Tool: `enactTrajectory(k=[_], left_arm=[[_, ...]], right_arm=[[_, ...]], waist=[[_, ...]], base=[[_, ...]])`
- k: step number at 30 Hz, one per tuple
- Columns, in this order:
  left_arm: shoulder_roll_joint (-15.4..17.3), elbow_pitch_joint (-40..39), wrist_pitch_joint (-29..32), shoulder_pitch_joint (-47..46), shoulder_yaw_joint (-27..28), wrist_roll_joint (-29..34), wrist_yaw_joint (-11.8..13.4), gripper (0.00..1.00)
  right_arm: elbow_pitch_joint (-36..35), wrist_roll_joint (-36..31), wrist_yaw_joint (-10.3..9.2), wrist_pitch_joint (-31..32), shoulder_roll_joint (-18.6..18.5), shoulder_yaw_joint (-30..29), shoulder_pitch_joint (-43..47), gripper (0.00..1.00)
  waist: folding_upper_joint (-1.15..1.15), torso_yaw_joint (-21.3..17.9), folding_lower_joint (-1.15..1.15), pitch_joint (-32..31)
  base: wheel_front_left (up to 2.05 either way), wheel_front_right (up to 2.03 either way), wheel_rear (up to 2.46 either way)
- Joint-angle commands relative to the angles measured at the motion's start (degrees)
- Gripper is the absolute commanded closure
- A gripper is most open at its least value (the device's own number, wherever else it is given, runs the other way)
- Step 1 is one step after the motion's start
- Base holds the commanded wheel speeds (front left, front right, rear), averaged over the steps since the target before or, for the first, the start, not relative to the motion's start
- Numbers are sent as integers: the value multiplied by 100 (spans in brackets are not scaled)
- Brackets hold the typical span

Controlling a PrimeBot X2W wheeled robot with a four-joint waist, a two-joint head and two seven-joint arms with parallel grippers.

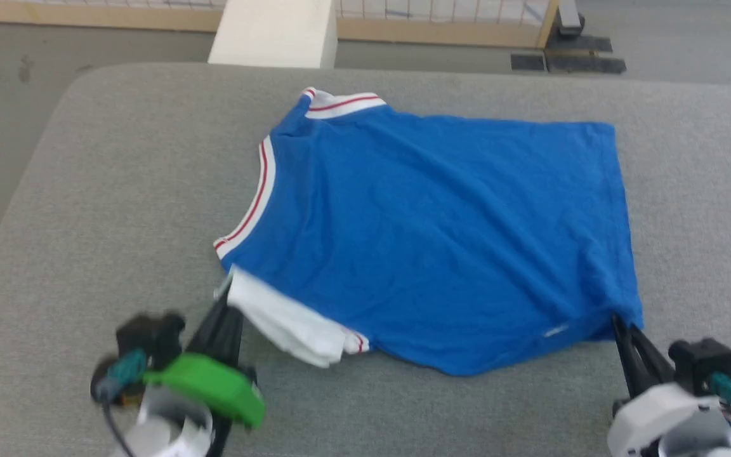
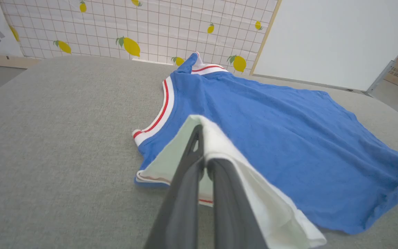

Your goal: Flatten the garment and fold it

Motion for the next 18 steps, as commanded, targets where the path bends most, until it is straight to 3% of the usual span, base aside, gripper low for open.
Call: enactTrajectory(k=[1, 9, 18], left_arm=[[-6, 78, -50, -301, -16, 118, -77, 100], [328, 461, 272, -1652, 38, 266, -459, 100], [713, 1071, 1085, -2858, 171, 75, -769, 100]], right_arm=[[26, -43, -9, -40, 7, 41, -217, 100], [126, 44, -9, 182, -186, 324, -1175, 100], [488, 210, -9, 865, -435, 517, -2258, 100]], waist=[[0, -118, 1, 145], [0, -418, 1, 616], [0, -633, 1, 1206]], base=[[0, 0, 0], [0, 0, 0], [0, 0, 0]])
